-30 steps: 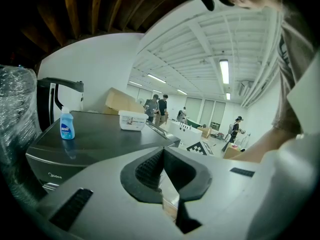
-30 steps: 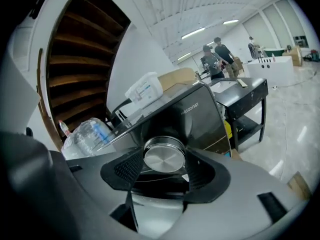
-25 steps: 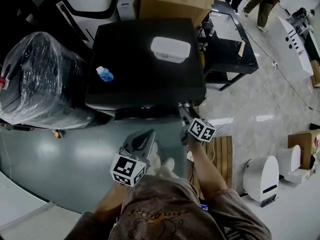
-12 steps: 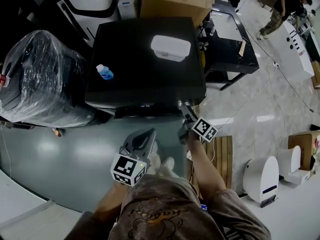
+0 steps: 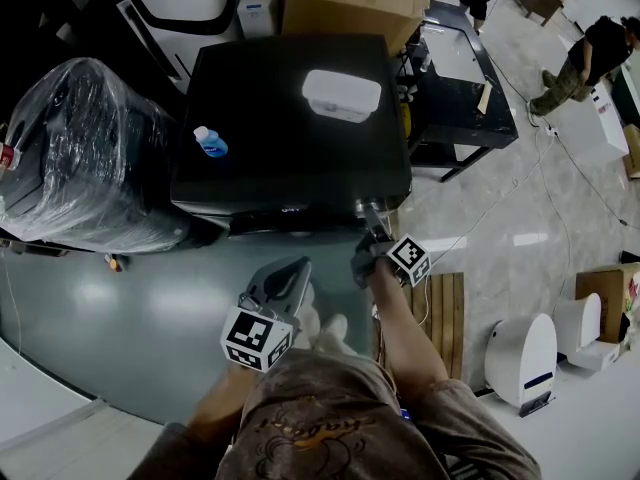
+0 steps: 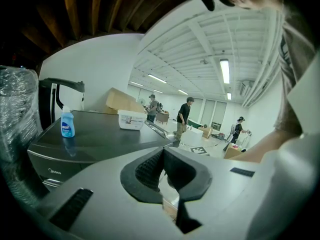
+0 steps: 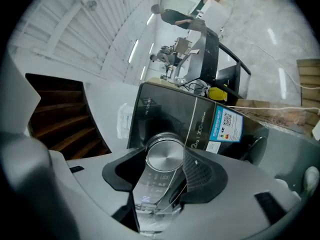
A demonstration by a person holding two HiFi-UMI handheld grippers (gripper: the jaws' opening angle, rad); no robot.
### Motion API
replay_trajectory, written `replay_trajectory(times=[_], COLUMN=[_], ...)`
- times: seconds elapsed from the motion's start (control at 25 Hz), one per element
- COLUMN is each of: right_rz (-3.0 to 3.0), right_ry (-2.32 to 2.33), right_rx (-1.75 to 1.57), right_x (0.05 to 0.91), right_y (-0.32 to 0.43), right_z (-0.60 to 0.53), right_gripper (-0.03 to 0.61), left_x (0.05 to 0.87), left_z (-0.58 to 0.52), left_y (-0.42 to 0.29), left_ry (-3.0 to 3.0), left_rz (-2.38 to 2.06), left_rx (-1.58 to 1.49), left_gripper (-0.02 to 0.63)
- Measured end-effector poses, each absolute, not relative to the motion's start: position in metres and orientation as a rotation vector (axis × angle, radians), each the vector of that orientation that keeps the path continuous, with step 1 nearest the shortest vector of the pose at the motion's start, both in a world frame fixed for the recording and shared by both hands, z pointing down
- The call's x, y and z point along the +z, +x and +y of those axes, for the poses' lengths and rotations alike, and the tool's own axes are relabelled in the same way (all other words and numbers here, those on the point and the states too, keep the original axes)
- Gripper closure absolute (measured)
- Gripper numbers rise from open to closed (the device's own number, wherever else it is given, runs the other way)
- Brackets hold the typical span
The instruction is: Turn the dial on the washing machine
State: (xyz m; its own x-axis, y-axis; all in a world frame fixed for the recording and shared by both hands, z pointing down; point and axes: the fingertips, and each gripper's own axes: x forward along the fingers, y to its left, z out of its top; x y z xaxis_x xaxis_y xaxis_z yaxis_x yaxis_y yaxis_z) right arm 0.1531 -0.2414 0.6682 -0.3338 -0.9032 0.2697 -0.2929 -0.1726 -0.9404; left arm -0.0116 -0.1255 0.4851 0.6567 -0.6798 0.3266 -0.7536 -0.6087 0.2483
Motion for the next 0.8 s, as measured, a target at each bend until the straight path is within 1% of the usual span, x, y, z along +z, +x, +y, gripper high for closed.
replay_trajectory(times=[0.04,0.08,0.24,0.36,0.48,0.68,0.8], right_rz=[1.552,1.526,1.530,1.640,1.871,2.284,2.559], right_ry=[-1.362,-1.351,-1.356,-1.407,-1.564,-1.826,-1.965], right_rx=[-1.553,-1.565,-1.561,-1.524,-1.419,-1.192,-0.993], right_x=[0.668,0.668,0.668,0.664,0.656,0.653,0.656], right_y=[0.151,0.150,0.149,0.151,0.154,0.151,0.142], right_z=[-0.241,-0.242,-0.241,-0.239,-0.237,-0.237,-0.239], right_gripper=[0.371,0.376,0.377,0.382,0.333,0.298,0.284], left_x=[0.485,0.485,0.487,0.488,0.488,0.489,0.489], left_z=[-0.125,-0.125,-0.122,-0.119,-0.118,-0.116,-0.115], left_y=[-0.012,-0.012,-0.011,-0.013,-0.016,-0.016,-0.016], left_ry=[2.512,2.512,2.513,2.508,2.500,2.494,2.494], left_rz=[-1.133,-1.133,-1.127,-1.128,-1.135,-1.136,-1.131], left_rx=[0.282,0.282,0.289,0.288,0.283,0.282,0.278], left_gripper=[0.614,0.614,0.614,0.614,0.614,0.614,0.614])
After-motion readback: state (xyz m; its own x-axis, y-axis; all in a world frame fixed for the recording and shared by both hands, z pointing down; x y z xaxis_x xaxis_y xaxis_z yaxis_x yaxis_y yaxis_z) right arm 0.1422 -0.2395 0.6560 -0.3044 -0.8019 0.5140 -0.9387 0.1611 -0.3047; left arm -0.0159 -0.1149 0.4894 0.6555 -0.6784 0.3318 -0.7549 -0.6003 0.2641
